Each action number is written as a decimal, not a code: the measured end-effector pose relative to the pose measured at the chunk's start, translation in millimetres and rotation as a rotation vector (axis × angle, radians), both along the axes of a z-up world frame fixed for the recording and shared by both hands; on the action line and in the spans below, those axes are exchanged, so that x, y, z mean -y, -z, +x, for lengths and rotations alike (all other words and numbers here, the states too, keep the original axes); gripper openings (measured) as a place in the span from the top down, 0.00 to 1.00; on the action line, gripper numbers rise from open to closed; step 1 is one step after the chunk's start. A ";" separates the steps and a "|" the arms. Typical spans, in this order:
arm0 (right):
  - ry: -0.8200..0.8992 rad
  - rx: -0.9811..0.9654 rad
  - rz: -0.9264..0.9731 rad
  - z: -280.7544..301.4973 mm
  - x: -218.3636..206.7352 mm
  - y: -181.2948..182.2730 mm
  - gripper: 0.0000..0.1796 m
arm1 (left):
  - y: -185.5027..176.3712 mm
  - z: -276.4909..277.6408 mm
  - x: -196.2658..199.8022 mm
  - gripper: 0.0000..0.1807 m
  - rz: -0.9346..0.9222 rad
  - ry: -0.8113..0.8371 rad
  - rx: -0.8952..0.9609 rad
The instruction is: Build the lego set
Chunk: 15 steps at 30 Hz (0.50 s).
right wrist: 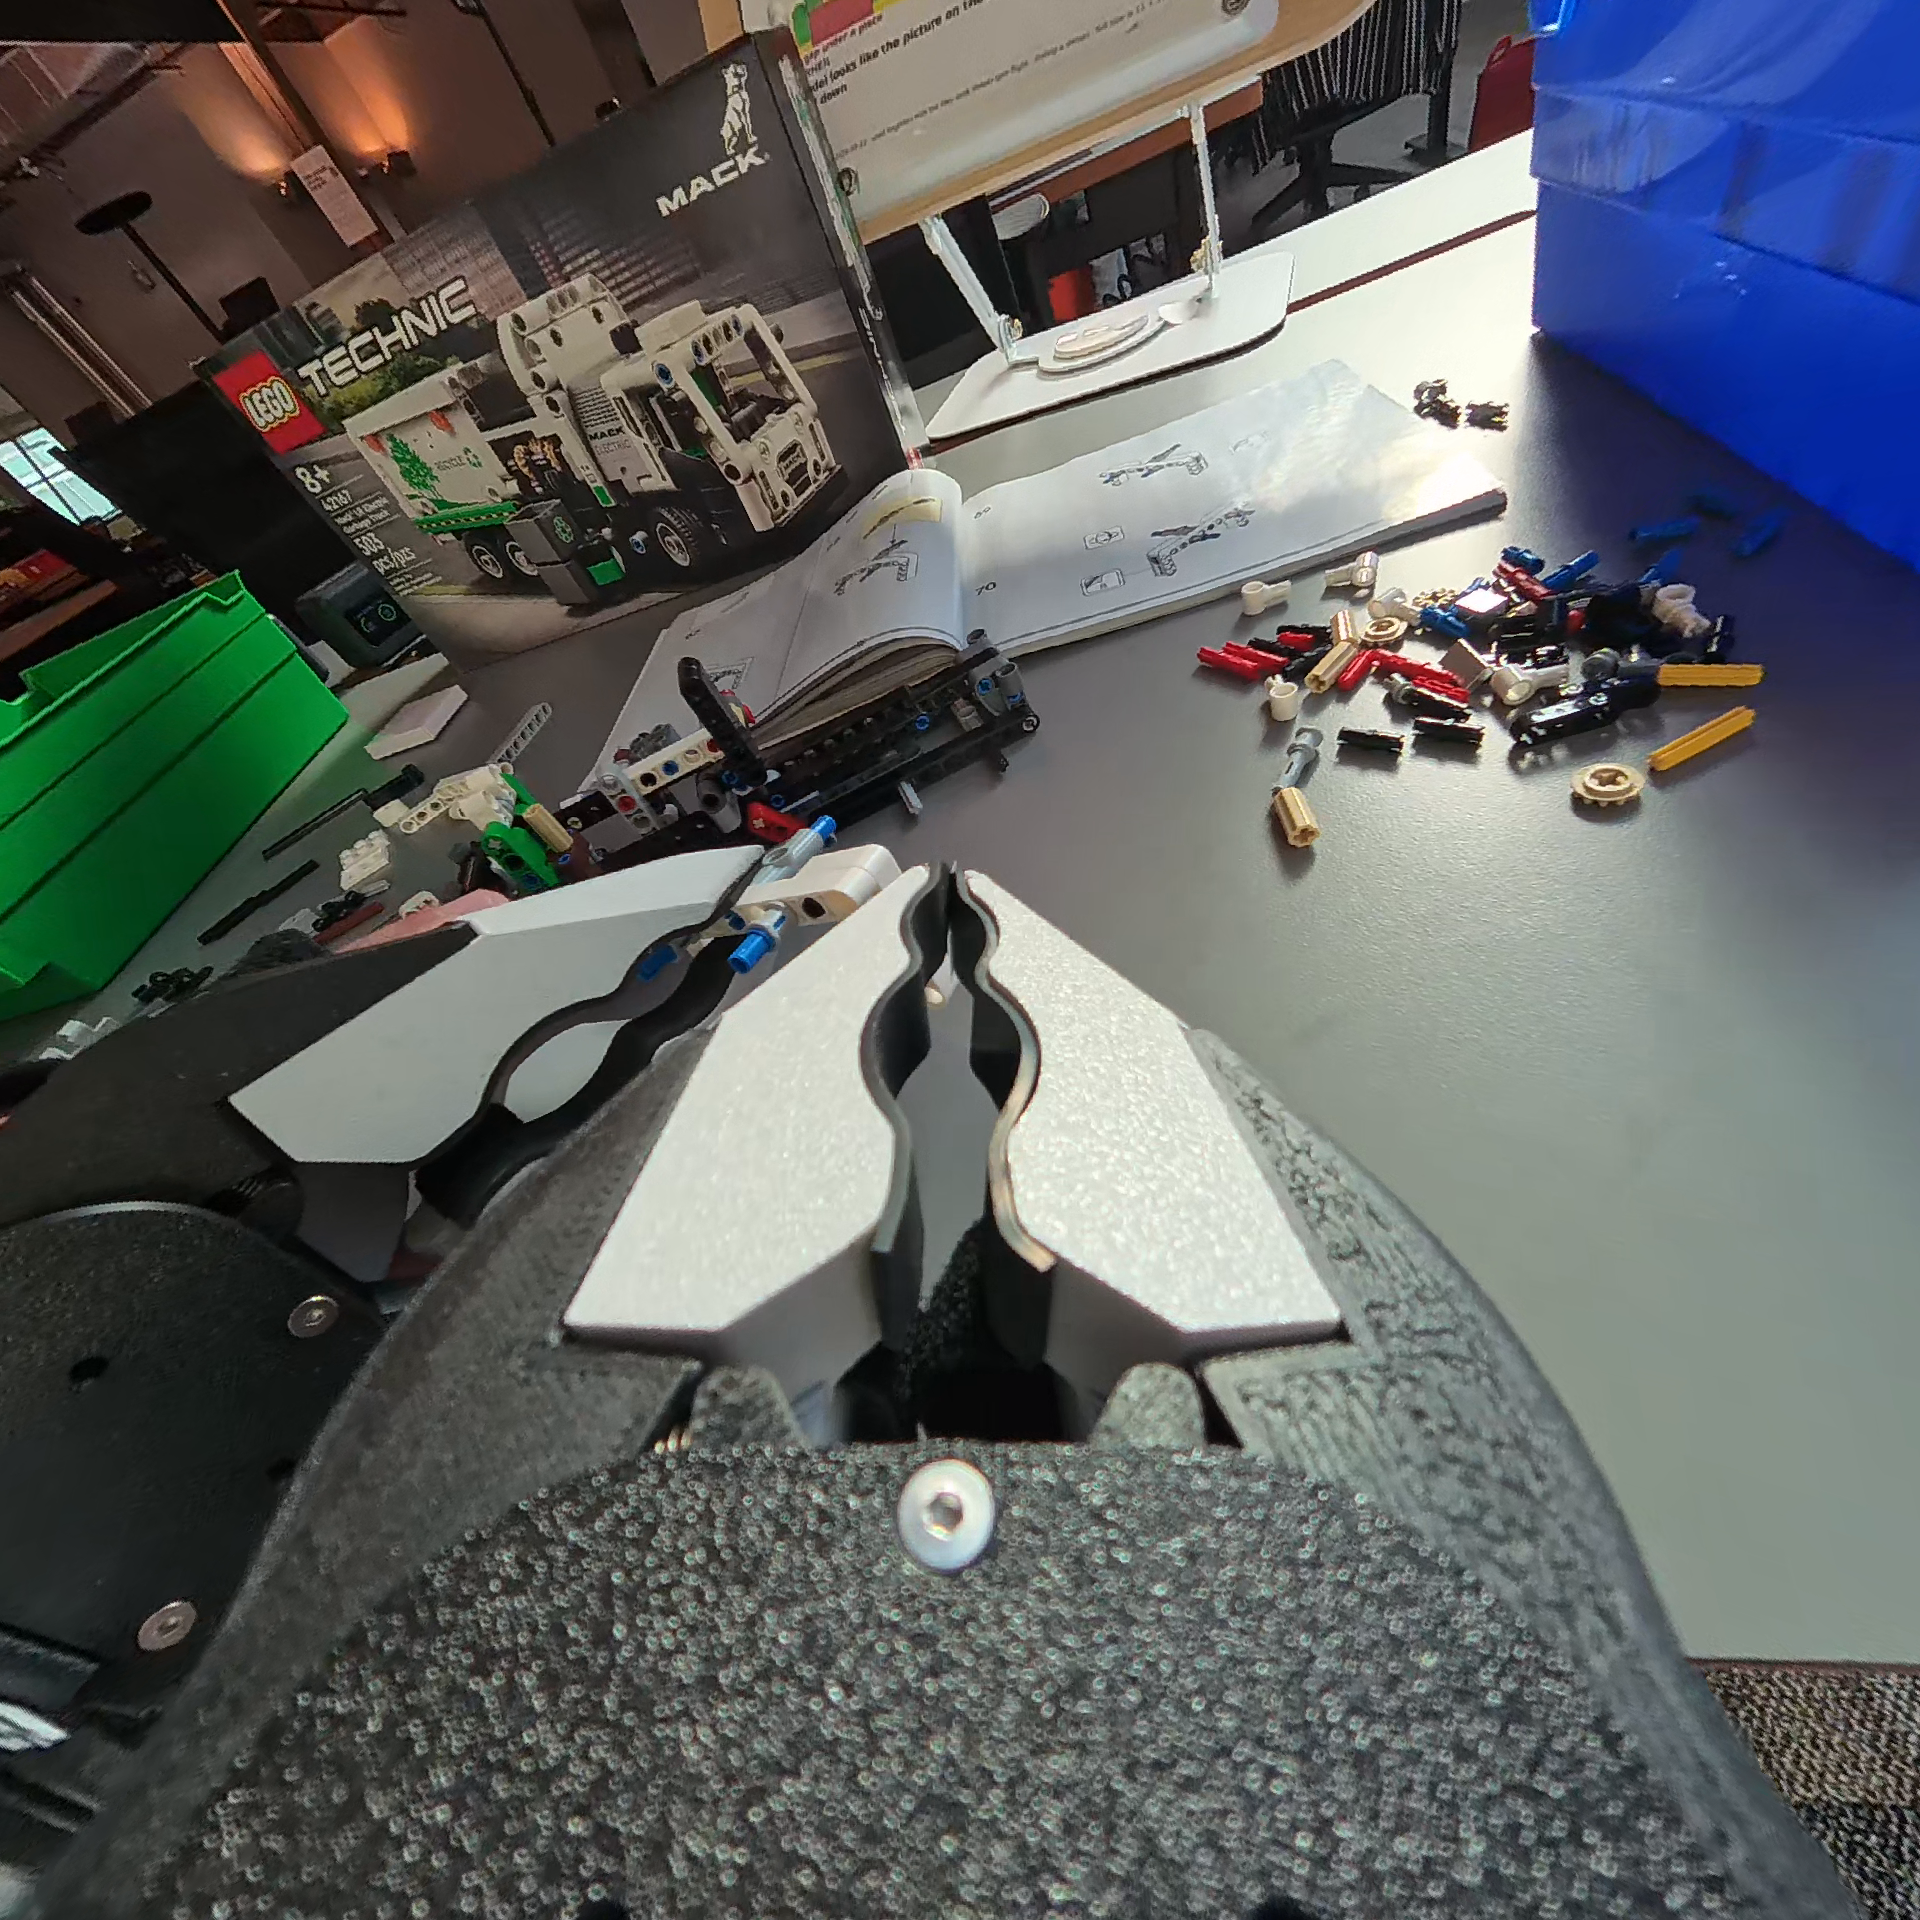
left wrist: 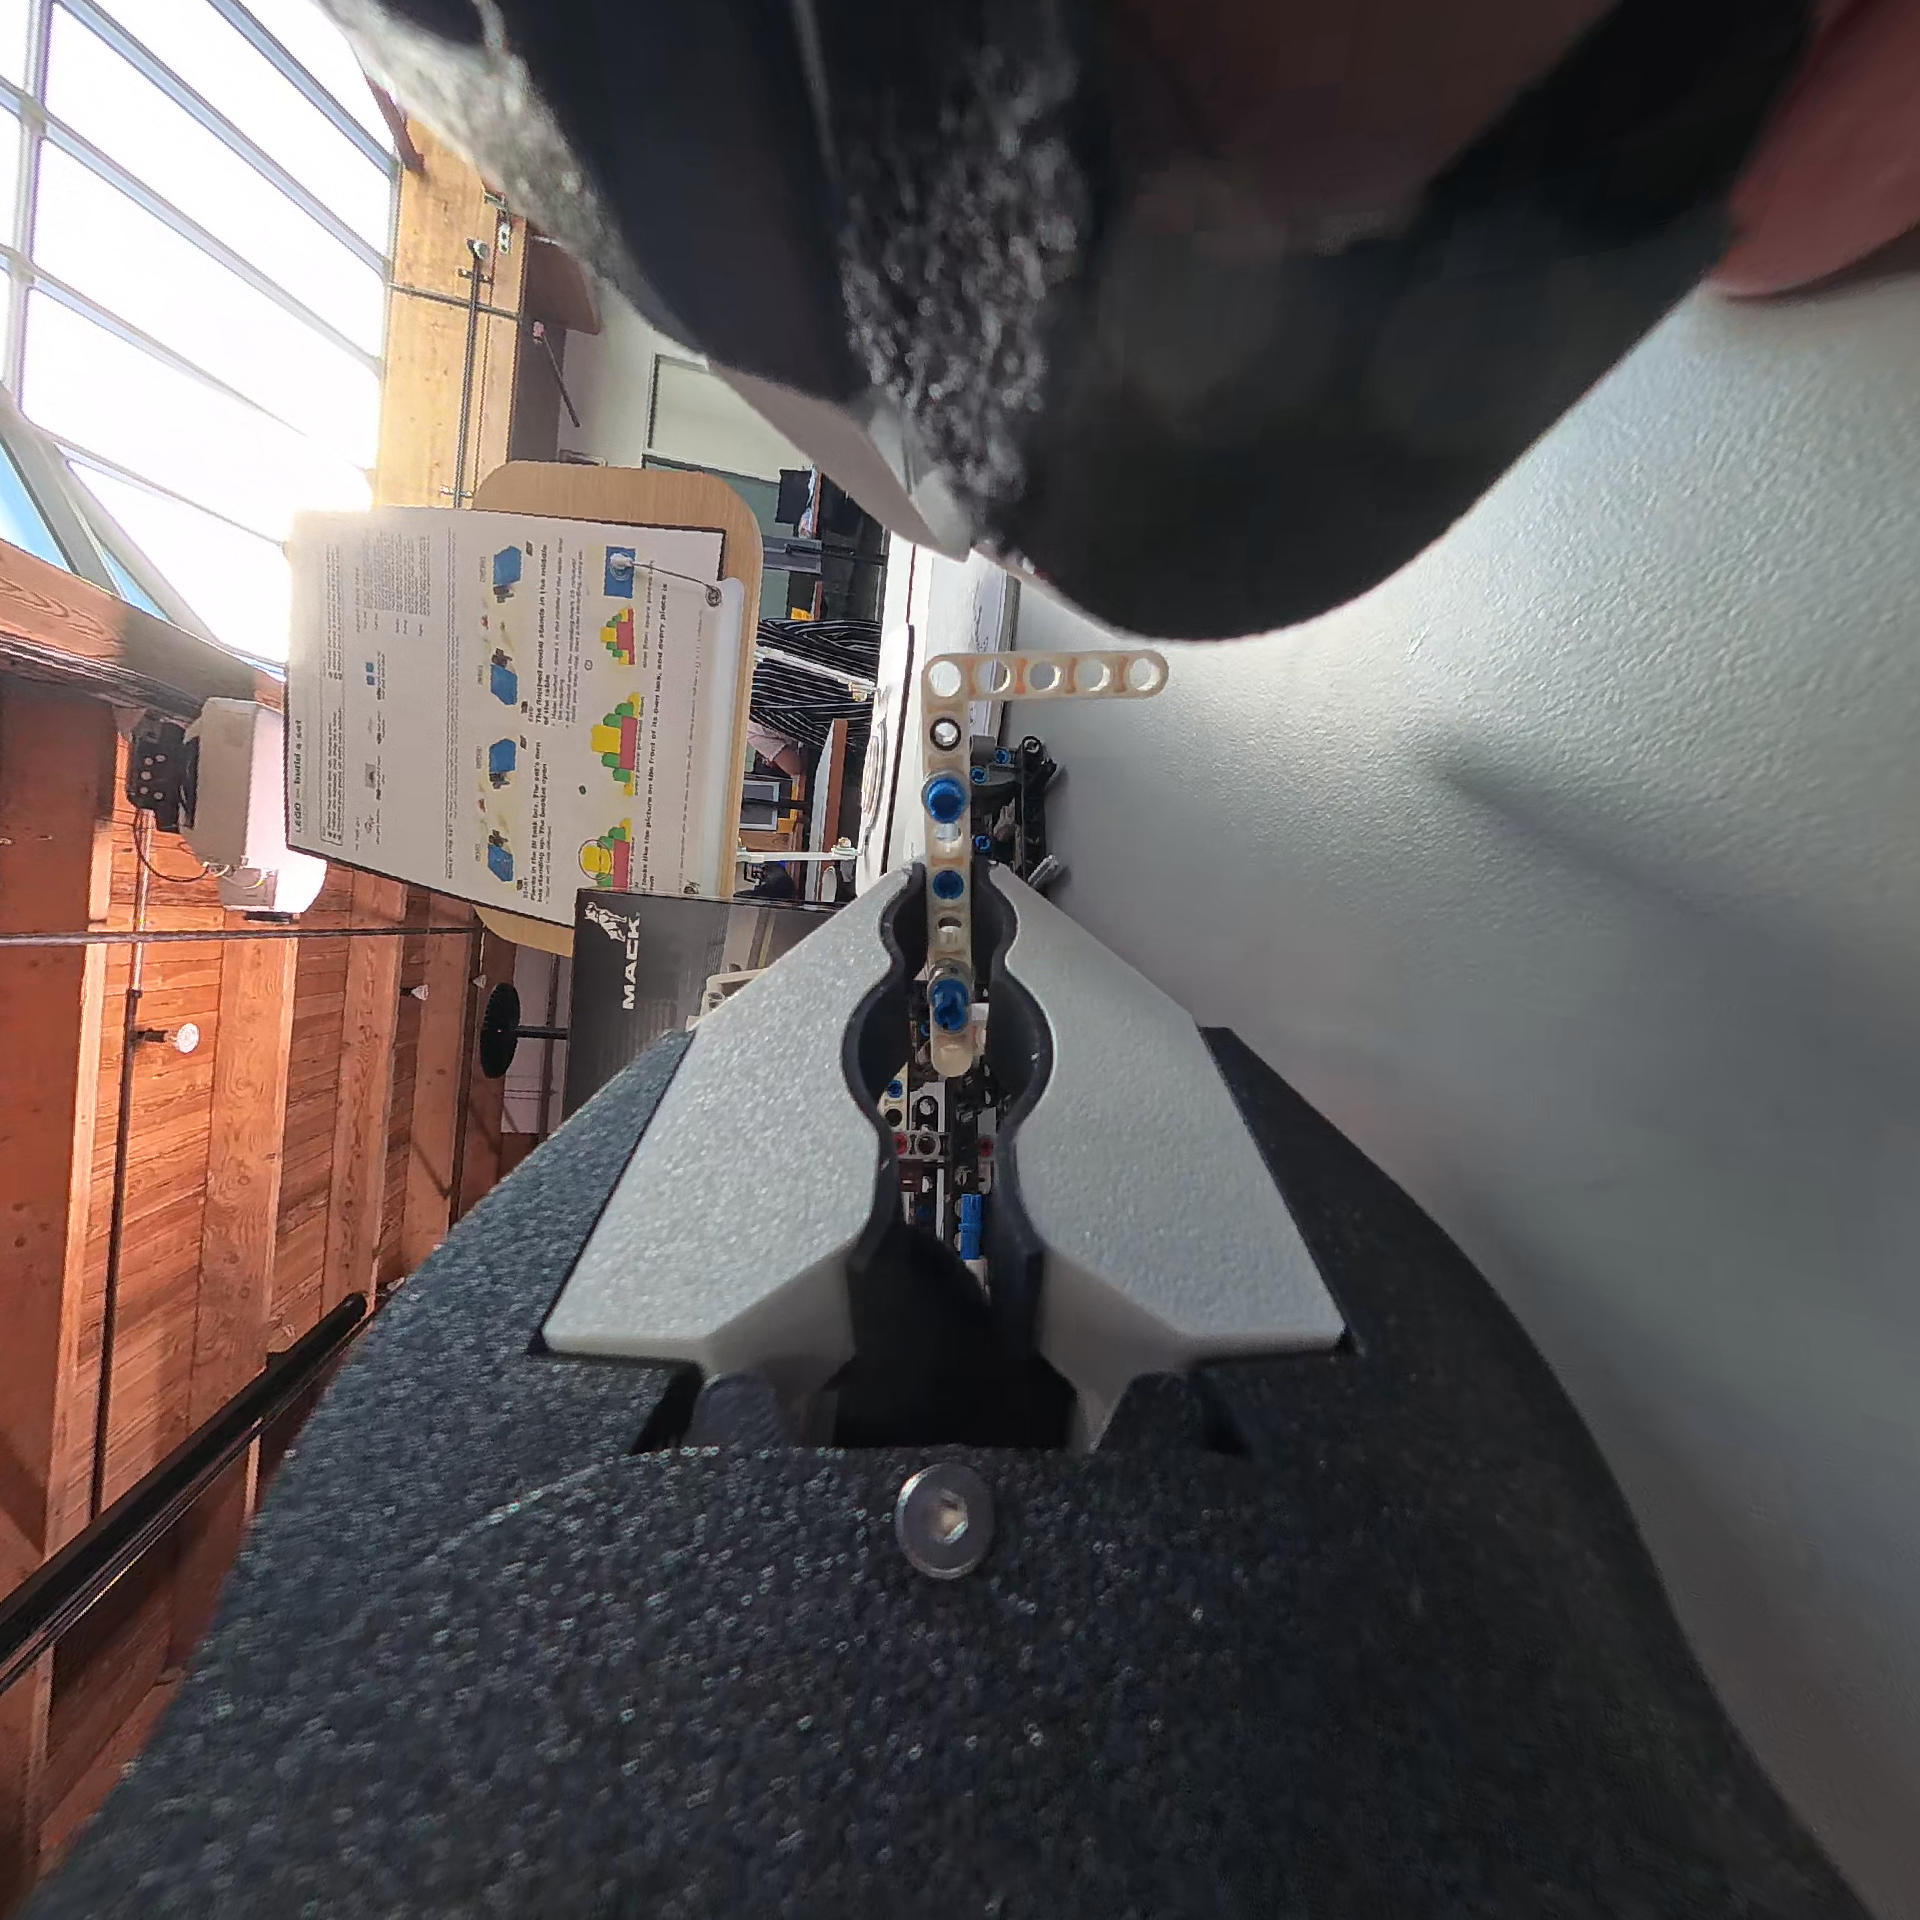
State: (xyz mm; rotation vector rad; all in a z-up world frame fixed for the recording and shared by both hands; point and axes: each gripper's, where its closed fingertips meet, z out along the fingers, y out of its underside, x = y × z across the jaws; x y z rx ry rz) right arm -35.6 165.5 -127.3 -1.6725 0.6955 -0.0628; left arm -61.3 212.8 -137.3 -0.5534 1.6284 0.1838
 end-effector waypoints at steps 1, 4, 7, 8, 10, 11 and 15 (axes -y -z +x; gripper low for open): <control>-0.002 0.002 -0.004 -0.6 -0.4 0.5 1.00 | 0.1 0.0 0.0 0.98 0.001 0.000 -0.001; -0.009 -0.004 -0.002 -1.7 -0.8 0.4 1.00 | 0.4 0.2 -0.2 0.98 0.000 -0.002 -0.002; -0.009 -0.006 -0.008 -1.4 -1.3 1.1 1.00 | 0.2 0.2 0.1 0.98 0.004 -0.002 0.000; -0.011 -0.002 -0.011 -1.9 -1.7 1.2 1.00 | 0.2 0.2 0.1 0.98 0.004 -0.002 -0.001; -0.011 0.003 -0.015 -2.5 -2.2 1.4 1.00 | 0.0 0.3 0.3 0.98 0.004 -0.001 0.000; -0.014 0.002 -0.016 -3.0 -2.7 1.6 1.00 | -0.2 0.4 0.6 0.98 0.003 0.000 0.001; -0.018 -0.010 -0.009 -2.8 -3.0 1.5 1.00 | 0.3 0.8 1.3 0.98 0.003 0.002 -0.001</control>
